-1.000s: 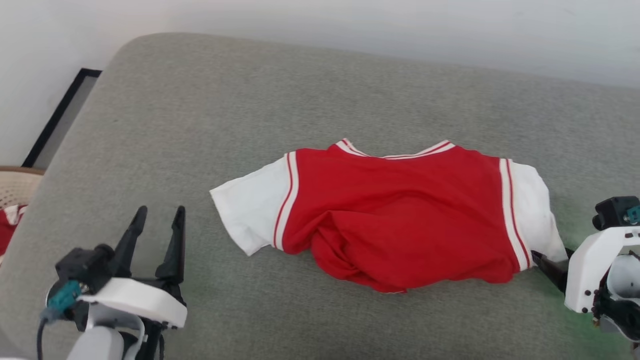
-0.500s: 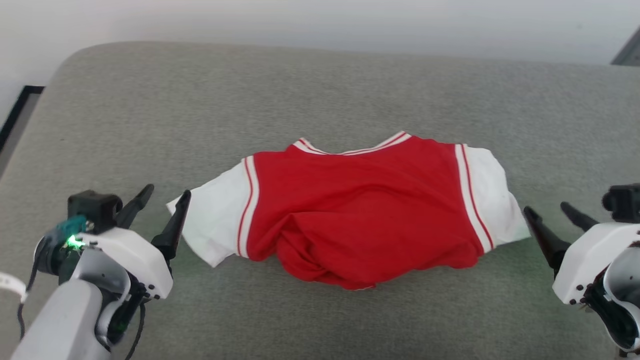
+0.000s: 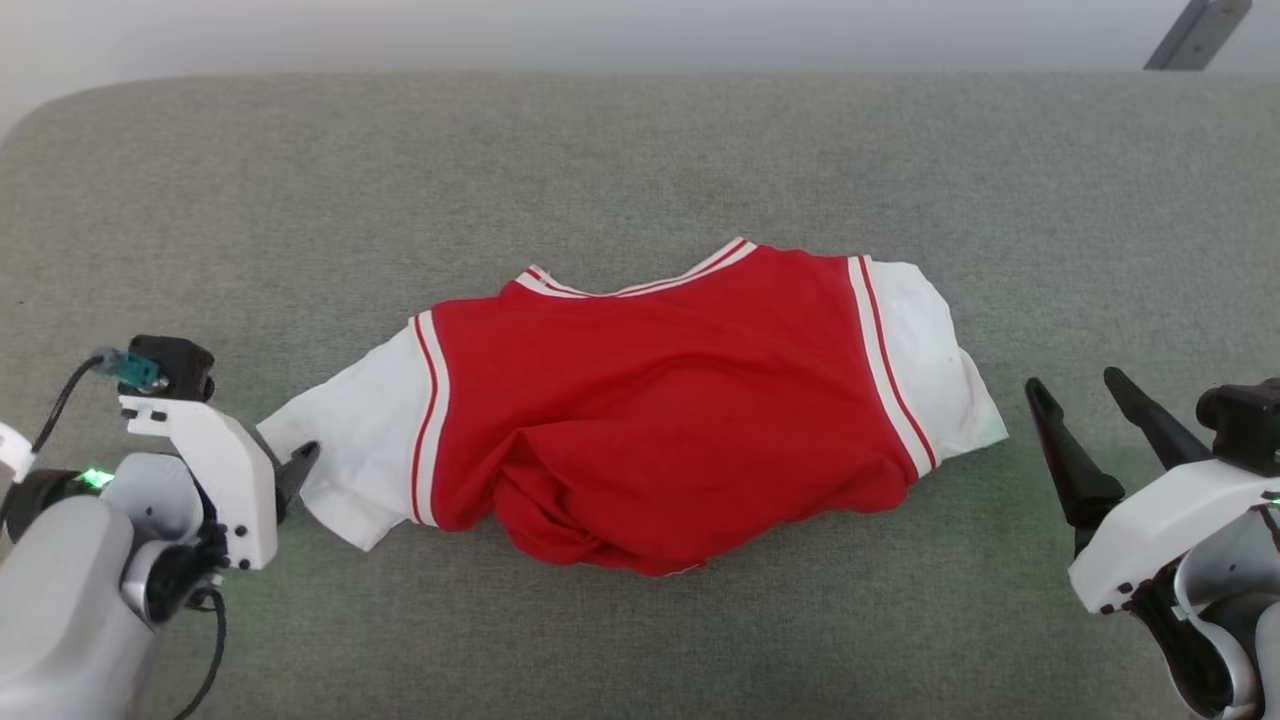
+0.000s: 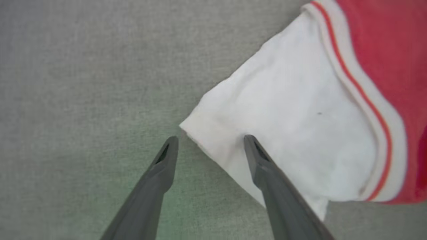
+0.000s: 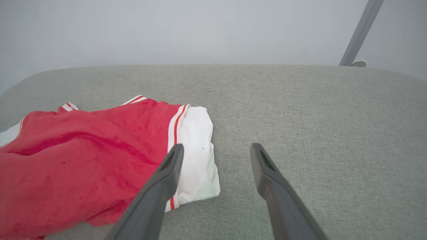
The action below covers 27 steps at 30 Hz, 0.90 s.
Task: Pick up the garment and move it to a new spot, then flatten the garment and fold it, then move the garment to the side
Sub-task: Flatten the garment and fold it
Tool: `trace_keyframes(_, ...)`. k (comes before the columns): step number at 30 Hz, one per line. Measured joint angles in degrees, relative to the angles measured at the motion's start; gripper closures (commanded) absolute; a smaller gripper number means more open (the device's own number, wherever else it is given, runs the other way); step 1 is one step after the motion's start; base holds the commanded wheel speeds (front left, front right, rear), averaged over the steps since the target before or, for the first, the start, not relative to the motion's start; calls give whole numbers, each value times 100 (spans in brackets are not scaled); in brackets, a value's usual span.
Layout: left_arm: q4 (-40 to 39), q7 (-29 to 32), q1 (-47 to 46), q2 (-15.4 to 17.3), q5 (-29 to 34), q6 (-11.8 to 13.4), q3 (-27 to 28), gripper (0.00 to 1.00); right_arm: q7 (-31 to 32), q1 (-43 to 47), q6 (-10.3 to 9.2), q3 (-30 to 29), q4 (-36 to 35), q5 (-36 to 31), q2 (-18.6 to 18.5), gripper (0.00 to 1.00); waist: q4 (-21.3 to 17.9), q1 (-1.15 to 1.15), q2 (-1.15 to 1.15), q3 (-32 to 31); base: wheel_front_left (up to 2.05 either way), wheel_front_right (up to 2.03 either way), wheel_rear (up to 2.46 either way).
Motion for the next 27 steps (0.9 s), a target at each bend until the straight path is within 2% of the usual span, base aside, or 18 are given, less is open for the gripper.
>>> trace_keyframes(8, 636, 943, -684, -104, -140, 1, -233, 0, 333, -1, 0, 120, -102, 29, -5, 0, -112, 0, 0, 189, 0, 0, 0)
trace_keyframes(14, 1184, 2016, -1347, -204, -333, 26, -364, 0, 773, -151, 0, 253, -192, 148, -62, 0, -148, 0, 0, 360, 0, 0, 0)
trace_keyframes(15, 1276, 2168, -1455, -225, -324, 26, -399, 100, 857, -194, 0, 286, -188, 157, -82, 0, -147, 0, 0, 388, 0, 0, 0)
trace_keyframes(18, 1458, 2487, -1729, -301, -355, 26, -464, 100, 998, -448, 0, 350, -127, 227, -140, 0, -146, 0, 0, 476, 0, 0, 0)
trace_keyframes(27, 1583, 2387, -2175, -544, -355, 20, -657, 100, 1462, -1663, 0, 621, 911, 383, -423, 0, 45, 0, 0, 715, 0, 0, 0)
